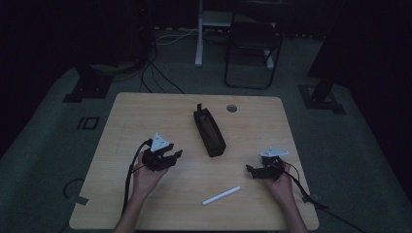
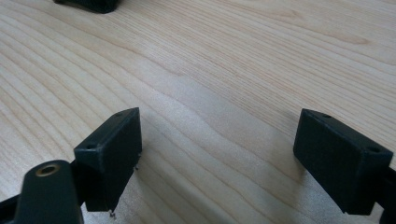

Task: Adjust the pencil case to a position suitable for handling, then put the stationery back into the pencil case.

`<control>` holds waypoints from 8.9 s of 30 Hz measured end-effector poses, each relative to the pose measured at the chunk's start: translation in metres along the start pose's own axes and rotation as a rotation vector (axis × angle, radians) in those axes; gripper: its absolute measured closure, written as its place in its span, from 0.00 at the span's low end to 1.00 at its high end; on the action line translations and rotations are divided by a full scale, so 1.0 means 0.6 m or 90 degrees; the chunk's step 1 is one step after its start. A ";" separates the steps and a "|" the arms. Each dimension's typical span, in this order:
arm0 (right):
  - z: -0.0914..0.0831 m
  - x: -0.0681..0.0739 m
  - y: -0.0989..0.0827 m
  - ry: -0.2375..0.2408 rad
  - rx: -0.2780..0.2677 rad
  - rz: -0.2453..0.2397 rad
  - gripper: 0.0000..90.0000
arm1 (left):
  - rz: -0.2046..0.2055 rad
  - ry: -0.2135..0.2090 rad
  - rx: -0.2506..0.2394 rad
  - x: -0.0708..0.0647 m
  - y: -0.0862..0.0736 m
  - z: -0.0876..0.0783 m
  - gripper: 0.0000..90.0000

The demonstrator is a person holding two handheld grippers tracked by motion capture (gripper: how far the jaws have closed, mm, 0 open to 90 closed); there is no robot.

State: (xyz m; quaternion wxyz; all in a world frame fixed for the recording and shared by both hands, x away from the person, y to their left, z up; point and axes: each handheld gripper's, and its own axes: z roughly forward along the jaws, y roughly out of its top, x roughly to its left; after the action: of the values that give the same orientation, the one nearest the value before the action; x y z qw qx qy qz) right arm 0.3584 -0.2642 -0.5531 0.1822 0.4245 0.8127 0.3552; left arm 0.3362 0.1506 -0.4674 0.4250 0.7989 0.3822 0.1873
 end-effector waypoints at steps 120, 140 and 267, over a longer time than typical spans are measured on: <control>0.000 0.000 0.000 0.000 0.000 0.000 0.17 | 0.174 -0.226 0.105 -0.228 -0.064 0.094 0.53; 0.000 0.000 0.000 0.000 0.000 0.001 0.17 | 0.194 -0.204 0.127 -0.241 -0.082 0.111 0.80; 0.038 0.133 0.074 0.065 -0.016 -0.129 0.56 | 0.027 0.034 -0.035 -0.057 0.068 0.042 0.88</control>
State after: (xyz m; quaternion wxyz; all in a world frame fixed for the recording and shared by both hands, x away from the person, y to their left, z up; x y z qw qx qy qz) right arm 0.3514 -0.1719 -0.5356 0.1807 0.3191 0.8552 0.3662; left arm 0.3482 0.0965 -0.4475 0.4324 0.7895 0.3713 0.2277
